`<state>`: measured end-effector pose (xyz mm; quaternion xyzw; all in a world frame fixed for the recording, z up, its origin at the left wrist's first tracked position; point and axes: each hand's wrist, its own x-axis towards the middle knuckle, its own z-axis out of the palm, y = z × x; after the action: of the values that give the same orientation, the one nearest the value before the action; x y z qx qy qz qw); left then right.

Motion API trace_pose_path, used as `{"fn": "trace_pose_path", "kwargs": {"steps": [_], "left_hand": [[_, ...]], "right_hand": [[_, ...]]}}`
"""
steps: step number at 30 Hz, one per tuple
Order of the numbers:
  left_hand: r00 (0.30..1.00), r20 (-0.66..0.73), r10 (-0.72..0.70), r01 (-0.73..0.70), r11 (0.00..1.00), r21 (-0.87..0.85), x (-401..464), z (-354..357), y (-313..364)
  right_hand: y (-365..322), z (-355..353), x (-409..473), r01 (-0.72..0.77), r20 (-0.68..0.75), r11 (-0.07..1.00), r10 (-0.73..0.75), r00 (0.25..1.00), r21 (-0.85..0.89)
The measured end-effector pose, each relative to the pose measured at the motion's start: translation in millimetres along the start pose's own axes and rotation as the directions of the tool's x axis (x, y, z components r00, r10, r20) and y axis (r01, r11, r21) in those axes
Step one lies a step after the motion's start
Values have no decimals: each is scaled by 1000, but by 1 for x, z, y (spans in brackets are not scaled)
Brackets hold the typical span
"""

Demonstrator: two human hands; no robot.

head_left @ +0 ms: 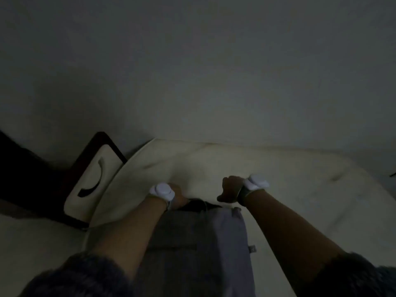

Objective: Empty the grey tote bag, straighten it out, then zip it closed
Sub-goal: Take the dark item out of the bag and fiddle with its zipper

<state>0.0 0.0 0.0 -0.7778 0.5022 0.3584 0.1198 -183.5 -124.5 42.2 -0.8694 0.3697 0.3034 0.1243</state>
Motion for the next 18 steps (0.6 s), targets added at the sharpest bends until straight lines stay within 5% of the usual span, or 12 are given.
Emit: {"fn": "trace_pose_path", "kwargs": {"steps": [8, 12, 15, 18], "left_hand": [[990, 125, -59, 77, 986, -145, 33, 84, -33], [997, -30, -73, 65, 976, -207, 28, 91, -37], [995, -93, -28, 11, 982, -187, 26, 101, -39], [1000, -12, 21, -23, 977, -211, 18, 102, -35]], "right_hand": [[-9, 71, 51, 22, 191, 989, -50, 980, 148], [-12, 101, 64, 24, 163, 917, -97, 982, 399], [-12, 116, 60, 17, 94, 930, -55, 994, 366], [-12, 122, 51, -10, 106, 939, -28, 994, 345]]}}
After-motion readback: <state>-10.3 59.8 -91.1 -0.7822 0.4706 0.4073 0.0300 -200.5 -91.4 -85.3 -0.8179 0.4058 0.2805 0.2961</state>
